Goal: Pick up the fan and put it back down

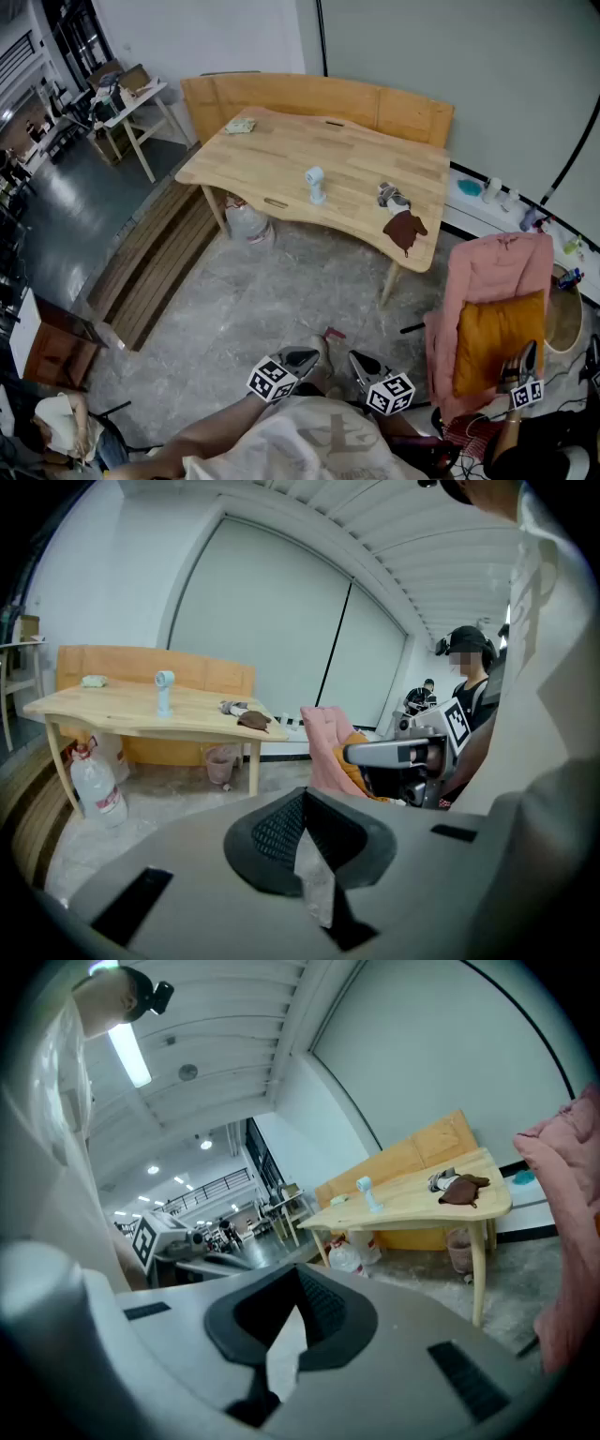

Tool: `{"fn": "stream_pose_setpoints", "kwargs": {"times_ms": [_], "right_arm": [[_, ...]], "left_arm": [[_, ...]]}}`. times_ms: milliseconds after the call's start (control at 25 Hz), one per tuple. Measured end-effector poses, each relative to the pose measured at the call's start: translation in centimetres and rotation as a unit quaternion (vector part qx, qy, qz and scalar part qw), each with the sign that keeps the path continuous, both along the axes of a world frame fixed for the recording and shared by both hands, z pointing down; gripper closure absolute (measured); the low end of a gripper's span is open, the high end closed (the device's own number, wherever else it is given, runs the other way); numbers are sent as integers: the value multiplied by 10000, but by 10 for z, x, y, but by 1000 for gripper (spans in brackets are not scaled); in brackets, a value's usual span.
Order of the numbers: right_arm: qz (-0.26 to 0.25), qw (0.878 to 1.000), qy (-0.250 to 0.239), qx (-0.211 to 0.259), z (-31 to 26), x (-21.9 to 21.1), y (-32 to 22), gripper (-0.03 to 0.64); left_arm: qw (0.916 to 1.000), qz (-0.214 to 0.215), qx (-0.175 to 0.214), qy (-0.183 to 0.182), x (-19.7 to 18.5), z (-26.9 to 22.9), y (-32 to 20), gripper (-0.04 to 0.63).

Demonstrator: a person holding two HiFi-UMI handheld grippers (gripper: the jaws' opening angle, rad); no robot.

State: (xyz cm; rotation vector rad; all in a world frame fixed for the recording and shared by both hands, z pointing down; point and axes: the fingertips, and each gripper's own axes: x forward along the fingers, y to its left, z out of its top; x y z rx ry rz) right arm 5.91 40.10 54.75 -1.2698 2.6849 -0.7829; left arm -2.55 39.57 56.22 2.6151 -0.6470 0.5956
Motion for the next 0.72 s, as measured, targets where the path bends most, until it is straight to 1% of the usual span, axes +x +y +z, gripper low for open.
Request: {"fn": "stream_pose_setpoints", "kwargs": {"times_ms": [80,160,440,720], "right_arm": [[30,10000,-7,8,-2,0,-2,603],[18,10000,87,-6,-1,-2,-4,603],[-73,9995,225,-225,14,-12,-5,603],[-116,9991,283,-298,22,-14,-6,603]], "left_arm": [[10000,-16,-8,-2,-3,2,0,584],[10000,-37,-20,-9,-6,4,0,584],[9998,-167,-47,-15,-14,7,-2,584],[9992,-395,-114,26,-24,18,-3,584]]}}
